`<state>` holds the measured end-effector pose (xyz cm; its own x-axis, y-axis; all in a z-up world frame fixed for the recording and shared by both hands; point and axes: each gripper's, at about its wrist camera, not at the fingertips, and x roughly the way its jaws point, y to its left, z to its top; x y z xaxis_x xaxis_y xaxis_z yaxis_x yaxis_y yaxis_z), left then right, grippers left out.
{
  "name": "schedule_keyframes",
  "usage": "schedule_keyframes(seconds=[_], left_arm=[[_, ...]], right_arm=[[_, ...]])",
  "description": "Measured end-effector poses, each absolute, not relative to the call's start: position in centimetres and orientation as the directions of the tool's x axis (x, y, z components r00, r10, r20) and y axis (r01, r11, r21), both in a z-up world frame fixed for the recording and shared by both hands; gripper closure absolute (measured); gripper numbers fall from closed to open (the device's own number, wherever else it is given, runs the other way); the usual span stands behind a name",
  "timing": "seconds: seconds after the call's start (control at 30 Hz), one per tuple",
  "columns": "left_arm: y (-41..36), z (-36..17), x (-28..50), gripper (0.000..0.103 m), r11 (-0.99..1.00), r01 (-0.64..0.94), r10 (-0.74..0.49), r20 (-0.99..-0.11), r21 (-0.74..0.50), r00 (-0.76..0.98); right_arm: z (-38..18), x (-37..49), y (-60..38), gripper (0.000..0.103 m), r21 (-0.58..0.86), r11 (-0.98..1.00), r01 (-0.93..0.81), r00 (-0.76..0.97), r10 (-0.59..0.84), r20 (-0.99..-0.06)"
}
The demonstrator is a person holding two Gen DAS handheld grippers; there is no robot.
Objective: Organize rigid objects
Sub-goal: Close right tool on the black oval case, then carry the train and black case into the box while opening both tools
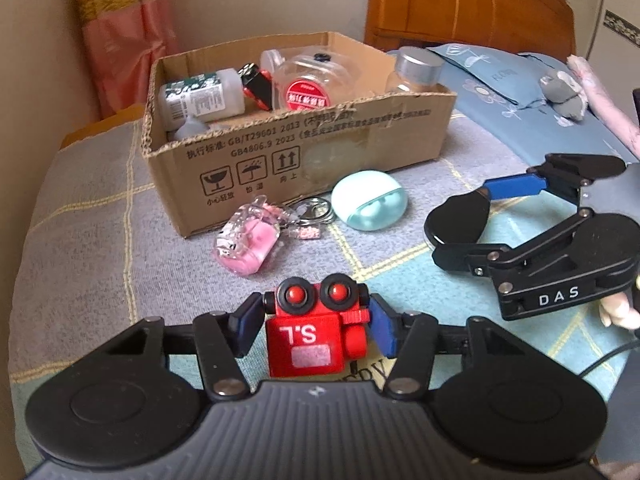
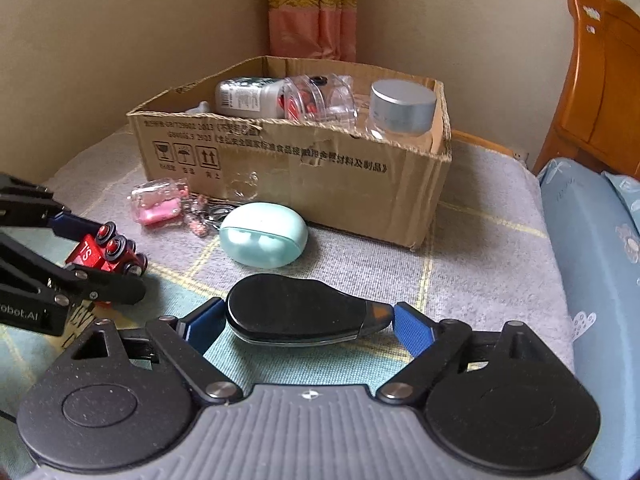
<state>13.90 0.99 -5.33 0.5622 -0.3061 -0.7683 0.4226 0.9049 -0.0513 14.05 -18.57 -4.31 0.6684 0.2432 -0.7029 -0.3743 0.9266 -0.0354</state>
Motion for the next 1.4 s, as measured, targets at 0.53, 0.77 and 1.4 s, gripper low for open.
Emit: schedule_keyframes(seconds=[0.53, 0.77, 1.4], left_arm=[[0.4, 2.4, 16.3, 0.049, 0.861, 0.509, -0.353, -0.709, 0.011, 0.61], [-0.3, 4.5, 20.3, 0.049, 0.861, 0.507, -0.345, -0.686, 0.04, 0.64], [0.7, 2.5, 22.7, 0.004, 0.899, 0.432, -0.275, -0.685, 0.065, 0.675]], right_arm=[[2.3, 12.8, -19.8, 0.01, -0.049, 0.888, -0.458, 0.694, 0.323, -0.644], [5.0, 13.8, -19.9, 0.01, -0.083, 0.883, -0.461, 0.732, 0.326, -0.598], [8.2, 17.7, -20.1, 0.01, -0.089, 0.89, -0.447, 0.768, 0.331, -0.549]])
